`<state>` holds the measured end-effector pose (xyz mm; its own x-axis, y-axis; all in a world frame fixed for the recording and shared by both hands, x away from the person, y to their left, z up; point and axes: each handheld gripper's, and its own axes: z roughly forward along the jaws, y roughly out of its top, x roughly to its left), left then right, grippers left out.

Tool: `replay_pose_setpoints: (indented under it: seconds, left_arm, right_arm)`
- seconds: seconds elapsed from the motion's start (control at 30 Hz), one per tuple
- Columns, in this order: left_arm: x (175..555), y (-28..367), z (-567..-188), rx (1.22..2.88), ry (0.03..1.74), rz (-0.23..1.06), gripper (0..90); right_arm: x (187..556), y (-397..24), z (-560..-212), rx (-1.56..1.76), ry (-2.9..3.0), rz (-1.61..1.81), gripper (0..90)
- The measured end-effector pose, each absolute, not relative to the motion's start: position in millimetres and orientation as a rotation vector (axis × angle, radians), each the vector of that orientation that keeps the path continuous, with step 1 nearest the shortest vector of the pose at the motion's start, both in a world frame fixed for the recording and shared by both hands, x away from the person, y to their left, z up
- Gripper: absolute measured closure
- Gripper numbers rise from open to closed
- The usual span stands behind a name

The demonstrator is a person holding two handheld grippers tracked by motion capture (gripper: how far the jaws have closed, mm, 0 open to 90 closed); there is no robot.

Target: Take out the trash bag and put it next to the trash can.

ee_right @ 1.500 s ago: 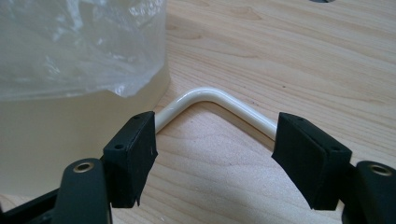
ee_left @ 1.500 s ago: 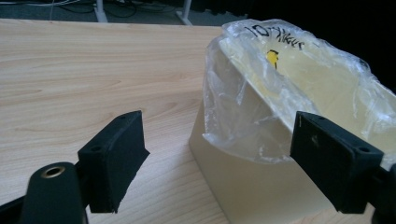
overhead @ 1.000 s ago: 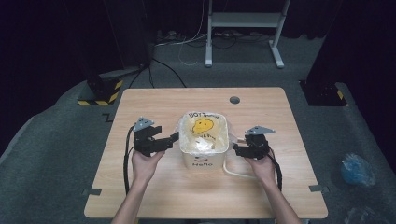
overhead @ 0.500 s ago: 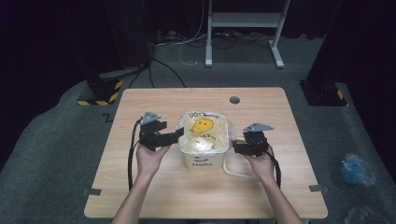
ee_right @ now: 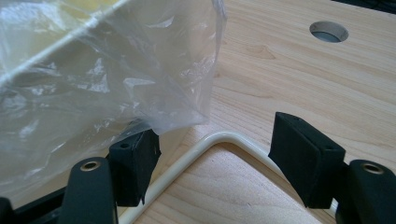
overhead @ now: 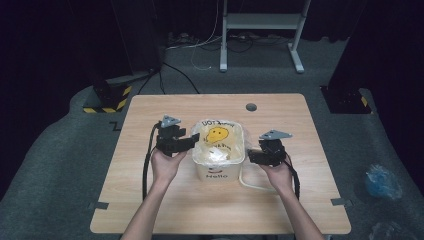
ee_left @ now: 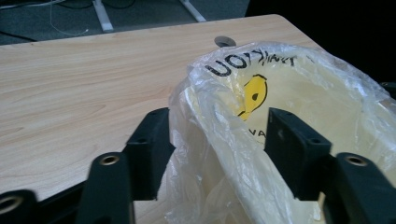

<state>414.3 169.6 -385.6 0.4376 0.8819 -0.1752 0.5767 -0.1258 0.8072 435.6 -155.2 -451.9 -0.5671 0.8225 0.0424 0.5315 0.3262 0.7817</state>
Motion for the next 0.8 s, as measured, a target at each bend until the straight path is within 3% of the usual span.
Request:
replay_pose_setpoints:
  seconds: [0.2,0.8]
  left_arm:
    - [415.3,167.0,-386.0,1.837,1.235,0.440,58.1]
    - [412.8,162.9,-384.5,1.927,1.202,0.514,83.3]
  right_arm:
    - [435.3,-155.4,-451.6,1.200,2.235,1.105,33.4]
    - [435.0,-154.4,-452.7,1.193,2.241,1.101,34.4]
